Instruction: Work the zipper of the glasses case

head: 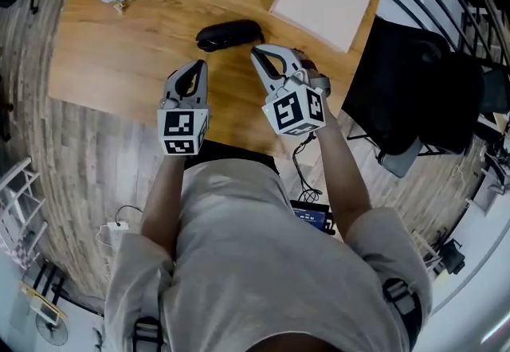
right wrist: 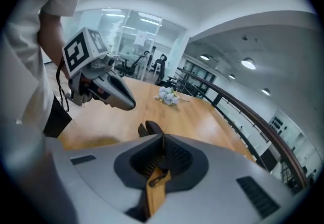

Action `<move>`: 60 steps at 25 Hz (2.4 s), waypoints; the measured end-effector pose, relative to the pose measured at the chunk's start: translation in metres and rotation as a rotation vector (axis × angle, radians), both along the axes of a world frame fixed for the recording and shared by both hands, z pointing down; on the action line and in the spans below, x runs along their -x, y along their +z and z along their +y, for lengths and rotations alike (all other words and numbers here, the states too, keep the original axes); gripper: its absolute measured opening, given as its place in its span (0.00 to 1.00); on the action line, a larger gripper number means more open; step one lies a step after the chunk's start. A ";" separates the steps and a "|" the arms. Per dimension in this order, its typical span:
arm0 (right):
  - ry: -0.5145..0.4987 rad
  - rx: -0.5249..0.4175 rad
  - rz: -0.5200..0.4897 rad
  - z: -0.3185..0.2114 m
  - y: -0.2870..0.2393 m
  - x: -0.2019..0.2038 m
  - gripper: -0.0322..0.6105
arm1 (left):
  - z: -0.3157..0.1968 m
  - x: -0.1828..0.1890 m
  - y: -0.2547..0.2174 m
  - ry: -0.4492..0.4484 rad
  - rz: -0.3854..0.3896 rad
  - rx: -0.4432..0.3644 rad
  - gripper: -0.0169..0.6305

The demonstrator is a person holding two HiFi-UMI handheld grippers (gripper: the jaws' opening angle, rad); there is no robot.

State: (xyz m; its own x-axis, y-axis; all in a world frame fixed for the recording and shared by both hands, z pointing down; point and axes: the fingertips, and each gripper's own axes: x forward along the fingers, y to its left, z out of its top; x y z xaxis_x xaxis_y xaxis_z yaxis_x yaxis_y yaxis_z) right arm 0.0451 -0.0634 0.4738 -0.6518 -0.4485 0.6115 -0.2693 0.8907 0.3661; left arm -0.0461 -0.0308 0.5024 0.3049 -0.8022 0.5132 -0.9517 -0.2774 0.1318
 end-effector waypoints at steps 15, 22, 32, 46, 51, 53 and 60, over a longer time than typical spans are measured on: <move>-0.268 -0.049 0.395 -0.019 0.086 0.019 0.46 | 0.015 0.030 0.039 -0.089 0.029 0.090 0.06; -0.380 -0.051 0.492 -0.029 0.111 0.030 0.54 | 0.027 0.047 0.043 -0.118 0.034 0.117 0.06; -0.389 -0.049 0.520 -0.037 0.123 0.042 0.54 | 0.021 0.053 0.038 -0.010 0.002 0.103 0.06; -0.311 -0.046 0.294 0.005 0.047 0.072 0.49 | -0.016 0.034 0.014 0.643 -0.392 -0.008 0.51; -0.300 -0.058 0.245 0.013 0.019 0.078 0.49 | -0.020 0.012 0.009 0.835 -0.503 -0.089 0.56; -0.292 -0.054 0.232 0.015 0.016 0.078 0.49 | -0.023 0.003 0.007 0.877 -0.515 -0.126 0.58; -0.281 -0.027 0.213 0.024 0.020 0.080 0.49 | -0.024 -0.017 0.010 0.988 -0.584 -0.172 0.58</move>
